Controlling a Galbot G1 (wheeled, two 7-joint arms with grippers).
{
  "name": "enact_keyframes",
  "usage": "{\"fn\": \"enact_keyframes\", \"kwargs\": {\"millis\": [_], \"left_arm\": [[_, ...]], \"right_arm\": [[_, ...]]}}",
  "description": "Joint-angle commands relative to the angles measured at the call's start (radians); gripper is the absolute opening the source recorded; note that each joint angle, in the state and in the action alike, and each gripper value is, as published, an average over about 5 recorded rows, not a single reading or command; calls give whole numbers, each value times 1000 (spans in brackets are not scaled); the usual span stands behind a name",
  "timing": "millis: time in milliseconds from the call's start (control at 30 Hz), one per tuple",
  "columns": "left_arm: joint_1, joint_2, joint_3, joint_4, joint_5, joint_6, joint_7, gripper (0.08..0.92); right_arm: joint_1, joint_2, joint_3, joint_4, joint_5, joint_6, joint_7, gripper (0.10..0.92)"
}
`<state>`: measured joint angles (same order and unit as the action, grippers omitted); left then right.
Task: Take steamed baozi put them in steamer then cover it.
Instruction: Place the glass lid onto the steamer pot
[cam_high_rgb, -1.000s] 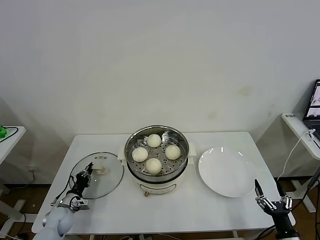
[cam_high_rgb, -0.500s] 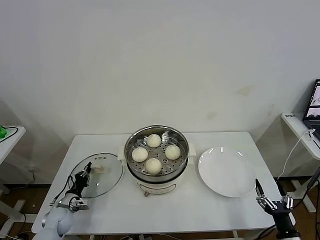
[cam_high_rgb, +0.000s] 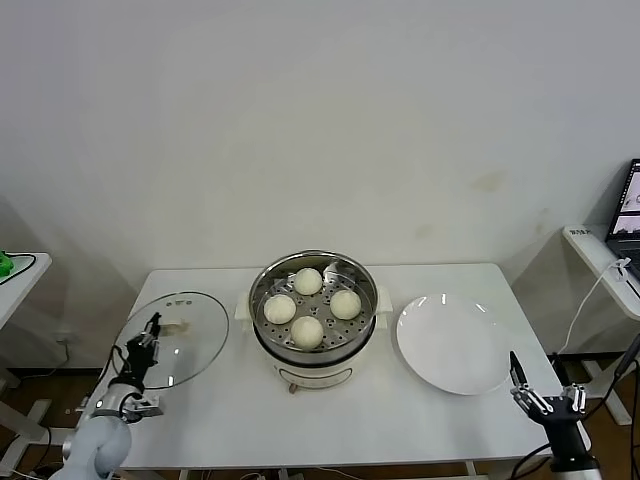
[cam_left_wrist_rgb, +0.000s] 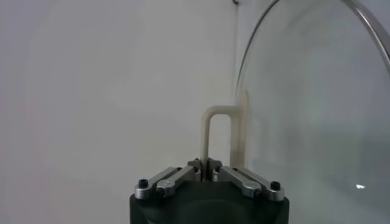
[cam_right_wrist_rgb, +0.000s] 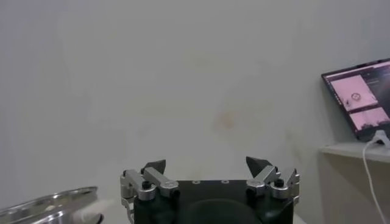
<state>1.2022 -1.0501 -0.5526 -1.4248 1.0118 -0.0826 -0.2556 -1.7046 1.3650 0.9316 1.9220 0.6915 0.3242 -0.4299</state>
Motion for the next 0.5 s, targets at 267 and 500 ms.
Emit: {"fn": "enact_keyframes", "kwargs": {"millis": [267,500], "left_arm": [[82,161,-87,-385,-188,246,107,139],[43,204,9,-499,-298,384,149,139]], "right_arm": [[5,23,-21,24,-96,17,34,823],[17,53,-54,20,-194,27,81,823]]}}
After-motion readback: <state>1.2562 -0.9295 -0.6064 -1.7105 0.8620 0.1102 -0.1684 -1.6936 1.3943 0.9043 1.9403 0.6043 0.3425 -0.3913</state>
